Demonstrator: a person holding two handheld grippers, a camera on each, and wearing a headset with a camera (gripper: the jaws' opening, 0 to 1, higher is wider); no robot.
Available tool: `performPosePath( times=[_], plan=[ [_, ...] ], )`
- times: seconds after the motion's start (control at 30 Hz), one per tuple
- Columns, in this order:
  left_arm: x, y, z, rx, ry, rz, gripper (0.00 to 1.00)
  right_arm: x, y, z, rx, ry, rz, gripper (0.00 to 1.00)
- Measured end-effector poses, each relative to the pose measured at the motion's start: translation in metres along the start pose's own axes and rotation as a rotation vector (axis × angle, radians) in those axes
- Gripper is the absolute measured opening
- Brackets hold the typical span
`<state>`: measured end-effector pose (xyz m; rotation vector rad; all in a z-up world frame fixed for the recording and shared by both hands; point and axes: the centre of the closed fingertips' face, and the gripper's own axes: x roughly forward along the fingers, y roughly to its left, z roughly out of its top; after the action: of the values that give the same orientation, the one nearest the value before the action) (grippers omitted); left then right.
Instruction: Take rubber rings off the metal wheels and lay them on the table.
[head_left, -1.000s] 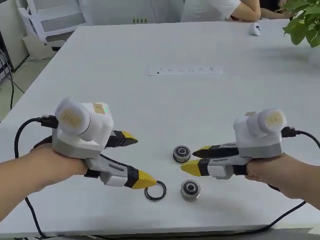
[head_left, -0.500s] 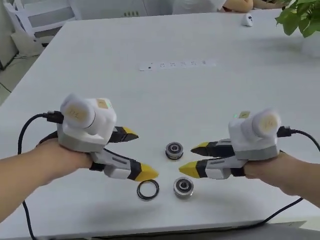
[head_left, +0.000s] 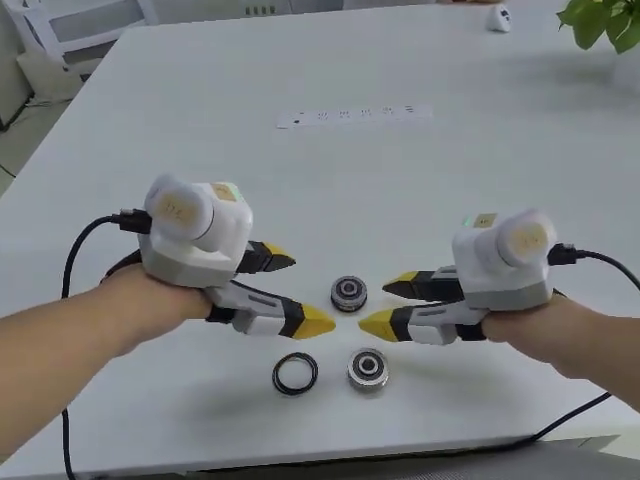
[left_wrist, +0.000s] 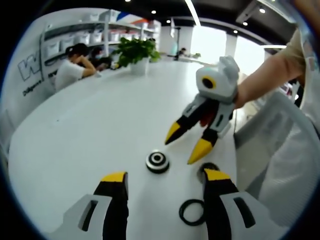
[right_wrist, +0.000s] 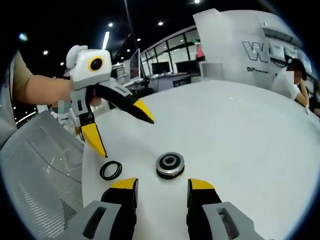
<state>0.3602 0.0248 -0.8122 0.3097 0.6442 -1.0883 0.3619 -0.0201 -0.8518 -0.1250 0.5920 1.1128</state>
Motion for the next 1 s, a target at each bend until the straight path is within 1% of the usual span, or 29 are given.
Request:
performPosePath(
  times=[0.1,0.27,0.47,0.63,0.7,0.83,1.0],
  plan=[
    [0.008,0.003,-0.001,-0.008,0.004,-0.004,0.58,0.003,-0.003,-0.002,-0.003,-0.002,-0.004,0.35],
    [0.016,0.004,0.0,-0.023,0.005,-0.01,0.54,0.008,-0.005,-0.004,0.002,-0.005,-0.006,0.34],
    [0.025,0.006,0.002,-0.031,0.001,-0.007,0.52,0.011,-0.007,-0.002,0.005,-0.021,-0.012,0.3],
    [0.03,0.008,0.004,-0.052,-0.005,-0.011,0.48,0.014,-0.011,0.0,0.02,-0.037,-0.016,0.27],
    [0.034,0.012,0.003,-0.06,-0.002,-0.012,0.47,0.015,-0.013,0.0,0.026,-0.043,-0.02,0.26],
    [0.038,0.013,0.001,-0.067,0.005,-0.017,0.42,0.016,-0.015,0.003,0.067,-0.067,-0.021,0.23],
    [0.043,0.011,0.004,-0.061,0.003,-0.021,0.38,0.017,-0.012,0.003,0.035,-0.06,-0.014,0.21]
  ],
)
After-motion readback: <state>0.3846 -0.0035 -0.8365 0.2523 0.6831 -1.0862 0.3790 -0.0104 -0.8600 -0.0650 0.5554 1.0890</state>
